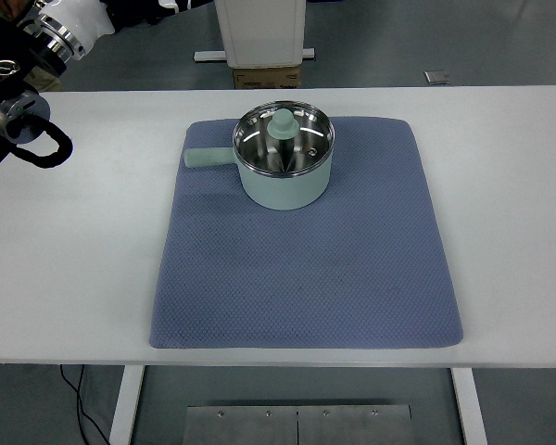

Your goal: Rotate green pot handle

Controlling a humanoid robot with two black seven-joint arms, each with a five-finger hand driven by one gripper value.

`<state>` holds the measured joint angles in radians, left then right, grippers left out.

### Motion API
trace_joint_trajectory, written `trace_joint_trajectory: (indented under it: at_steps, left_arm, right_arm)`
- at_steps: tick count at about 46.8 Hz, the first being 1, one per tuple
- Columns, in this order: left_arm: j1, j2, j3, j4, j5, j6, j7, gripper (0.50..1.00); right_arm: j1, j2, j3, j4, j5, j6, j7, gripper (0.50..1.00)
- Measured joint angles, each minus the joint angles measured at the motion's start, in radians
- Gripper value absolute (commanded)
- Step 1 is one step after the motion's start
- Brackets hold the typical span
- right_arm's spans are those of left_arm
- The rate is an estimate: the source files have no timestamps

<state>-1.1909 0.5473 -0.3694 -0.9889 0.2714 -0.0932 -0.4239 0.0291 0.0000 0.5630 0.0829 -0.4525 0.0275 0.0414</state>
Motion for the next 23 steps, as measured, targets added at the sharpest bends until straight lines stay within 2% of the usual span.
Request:
trace_joint_trajectory:
  at_steps: [9, 23]
  left_arm:
    - [0.042, 0.000, 0.000, 0.017, -0.110, 0.037, -0.001, 1.000]
    - [0.093, -0.014, 0.003, 0.067, -0.256, 0.061, -0.001, 1.000]
  right_arm:
    - [0.000, 0.000, 0.000, 0.000, 0.000, 0.000, 0.000, 1.000]
    - [0.000, 0.000, 0.000, 0.000, 0.000, 0.000, 0.000, 1.000]
